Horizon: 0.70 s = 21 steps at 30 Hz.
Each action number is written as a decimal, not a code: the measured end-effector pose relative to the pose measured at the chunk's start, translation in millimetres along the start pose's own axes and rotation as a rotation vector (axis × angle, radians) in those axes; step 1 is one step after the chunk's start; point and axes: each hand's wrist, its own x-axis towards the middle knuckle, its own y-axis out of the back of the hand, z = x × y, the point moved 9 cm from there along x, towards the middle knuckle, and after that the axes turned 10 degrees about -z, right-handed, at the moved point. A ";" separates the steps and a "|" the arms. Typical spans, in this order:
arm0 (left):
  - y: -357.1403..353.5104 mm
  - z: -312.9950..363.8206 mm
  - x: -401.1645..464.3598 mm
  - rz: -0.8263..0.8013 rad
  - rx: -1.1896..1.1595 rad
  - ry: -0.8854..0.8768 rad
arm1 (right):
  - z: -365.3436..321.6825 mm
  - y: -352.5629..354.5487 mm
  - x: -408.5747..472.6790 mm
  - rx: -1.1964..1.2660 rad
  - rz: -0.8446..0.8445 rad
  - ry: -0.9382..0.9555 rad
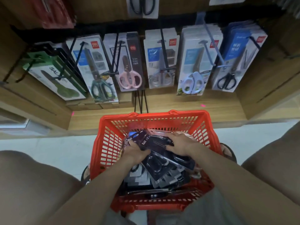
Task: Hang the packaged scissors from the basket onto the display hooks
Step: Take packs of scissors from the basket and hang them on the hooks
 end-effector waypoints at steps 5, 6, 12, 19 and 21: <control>-0.9 -10.3 16.5 0.019 -0.246 0.055 | -5.1 7.5 5.5 -0.133 0.098 0.026; -0.2 -9.7 18.6 0.029 -0.337 0.042 | -5.4 10.6 4.9 -0.136 0.114 0.035; -5.1 -1.8 19.4 0.071 -0.626 -0.035 | -5.3 15.2 3.2 -0.094 0.148 0.039; -6.7 5.7 22.0 0.110 -0.863 -0.088 | -0.4 7.3 6.8 0.008 0.153 0.014; -6.4 6.2 24.9 0.109 -0.877 -0.090 | 0.7 8.0 8.6 -0.029 0.135 0.004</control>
